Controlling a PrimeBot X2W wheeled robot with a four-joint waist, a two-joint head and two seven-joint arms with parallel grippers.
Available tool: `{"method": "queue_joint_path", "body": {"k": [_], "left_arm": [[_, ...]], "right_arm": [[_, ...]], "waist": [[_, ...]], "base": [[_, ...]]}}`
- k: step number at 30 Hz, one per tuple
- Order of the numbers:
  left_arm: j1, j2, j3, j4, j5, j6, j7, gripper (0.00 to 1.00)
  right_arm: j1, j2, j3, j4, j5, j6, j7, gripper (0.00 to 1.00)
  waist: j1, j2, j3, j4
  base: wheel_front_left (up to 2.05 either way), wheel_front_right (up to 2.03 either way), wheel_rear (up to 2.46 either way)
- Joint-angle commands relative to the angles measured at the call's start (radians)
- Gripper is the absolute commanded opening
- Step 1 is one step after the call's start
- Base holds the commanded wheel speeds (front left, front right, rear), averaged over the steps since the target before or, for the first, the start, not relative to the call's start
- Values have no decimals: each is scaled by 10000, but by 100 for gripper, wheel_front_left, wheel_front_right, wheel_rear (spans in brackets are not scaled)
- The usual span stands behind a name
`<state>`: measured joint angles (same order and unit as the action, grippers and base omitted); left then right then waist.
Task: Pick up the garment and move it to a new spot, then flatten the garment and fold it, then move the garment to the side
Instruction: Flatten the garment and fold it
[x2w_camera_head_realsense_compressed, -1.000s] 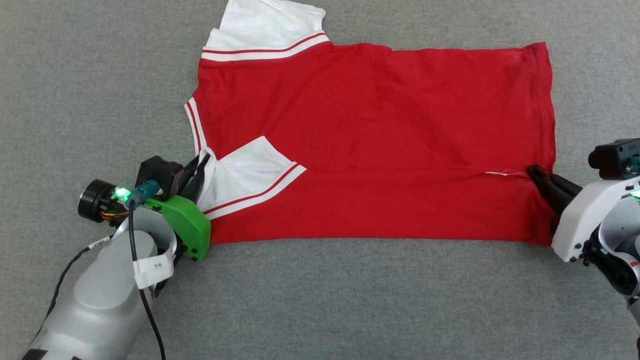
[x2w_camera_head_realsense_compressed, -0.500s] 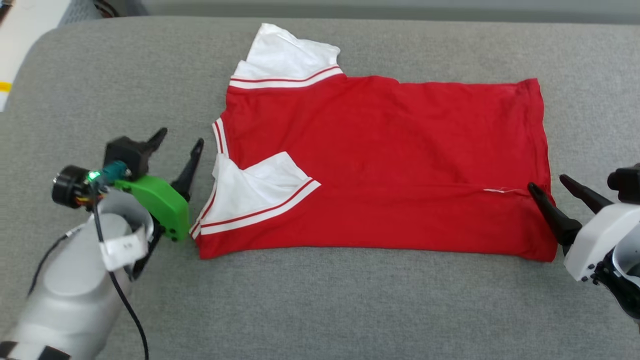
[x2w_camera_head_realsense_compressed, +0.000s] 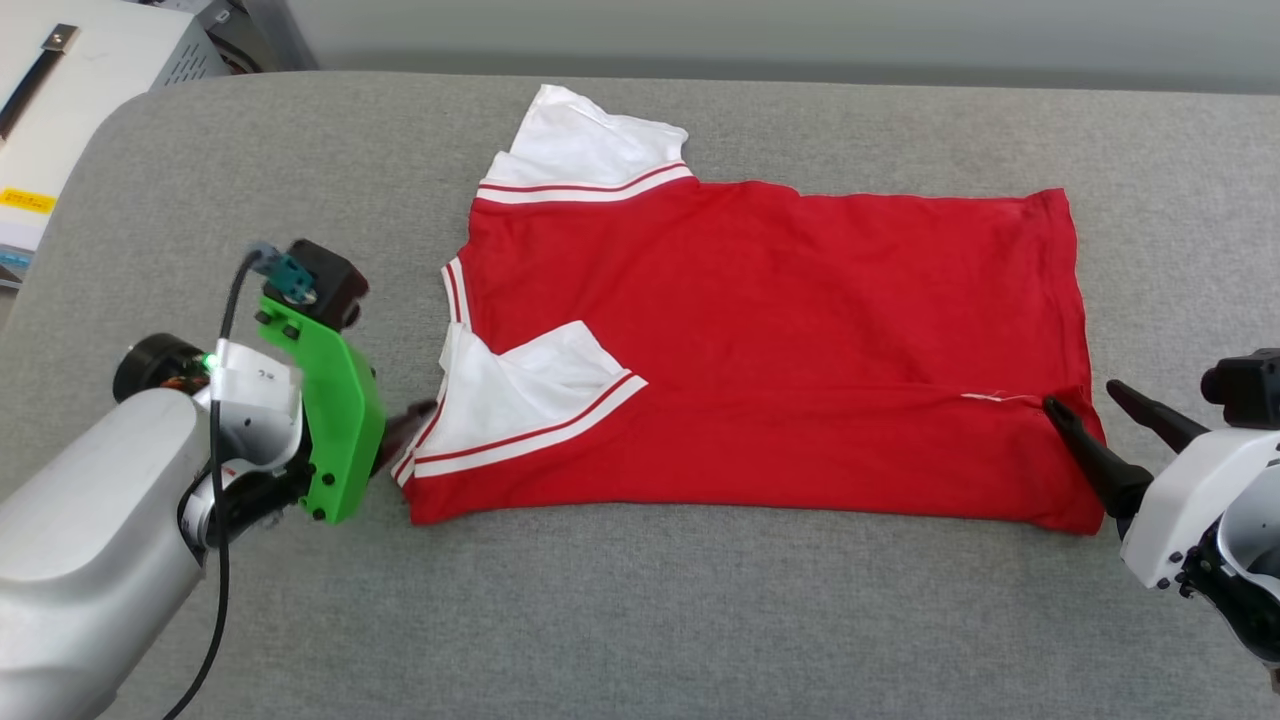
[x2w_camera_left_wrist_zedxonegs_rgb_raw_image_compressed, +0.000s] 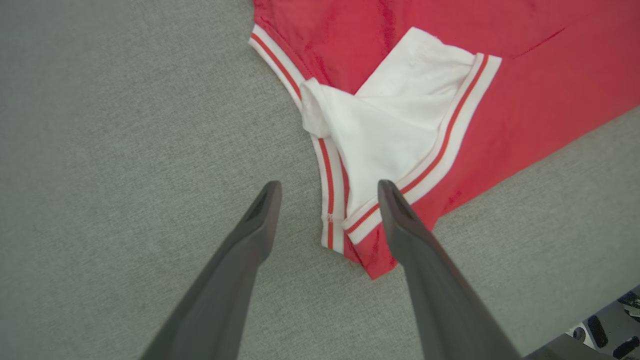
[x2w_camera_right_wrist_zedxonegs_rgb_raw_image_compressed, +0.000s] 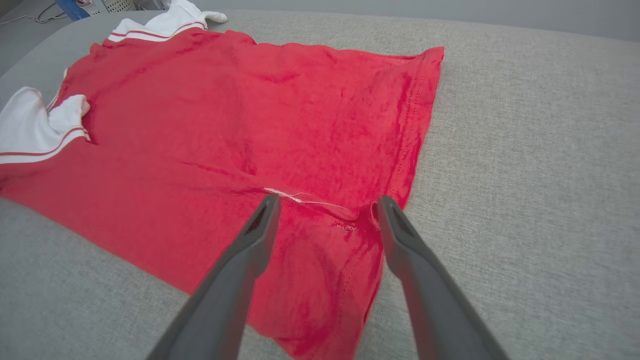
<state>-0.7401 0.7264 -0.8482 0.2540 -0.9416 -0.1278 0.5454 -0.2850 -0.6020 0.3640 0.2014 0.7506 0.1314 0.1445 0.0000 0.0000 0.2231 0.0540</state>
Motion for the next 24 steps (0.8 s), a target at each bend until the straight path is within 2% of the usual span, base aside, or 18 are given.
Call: {"method": "queue_joint_path", "body": {"k": [1, 7, 12, 18, 19, 20, 24], "left_arm": [[-220, 107, -165, -93, -223, -26, 324, 100], [-108, 111, -905, 161, -607, -27, 1132, 100], [93, -44, -1456, 1111, -427, -28, 1006, 100], [480, -433, -1876, 2242, -756, -28, 714, 100], [497, -453, -1935, 2287, -774, -28, 596, 18], [509, -466, -1966, 2358, -797, -28, 380, 0], [445, -467, -2076, 2368, -766, -28, -404, 0]], "right_arm": [[116, 57, -16, -92, -57, -7, 104, 100], [-96, 255, 52, -260, -111, -7, 398, 100], [-344, 430, 199, -260, -223, -7, 502, 100], [-511, 420, 435, -291, -309, -7, 565, 100], [-543, 380, 433, -318, -346, -7, 550, 100], [-587, 317, 413, -364, -405, -7, 526, 100], [-650, -64, 331, -611, -596, -7, 704, 100]], "waist": [[0, 0, 79, -84], [0, 0, 433, -435], [0, 0, 739, -724], [0, 0, 807, -883], [0, 0, 775, -883], [0, 0, 724, -874], [0, 0, 421, -724]], "base": [[0, 0, 0], [0, 0, 0], [0, 0, 0], [0, 0, 0], [0, 0, 0], [0, 0, 0], [0, 0, 0]]}}
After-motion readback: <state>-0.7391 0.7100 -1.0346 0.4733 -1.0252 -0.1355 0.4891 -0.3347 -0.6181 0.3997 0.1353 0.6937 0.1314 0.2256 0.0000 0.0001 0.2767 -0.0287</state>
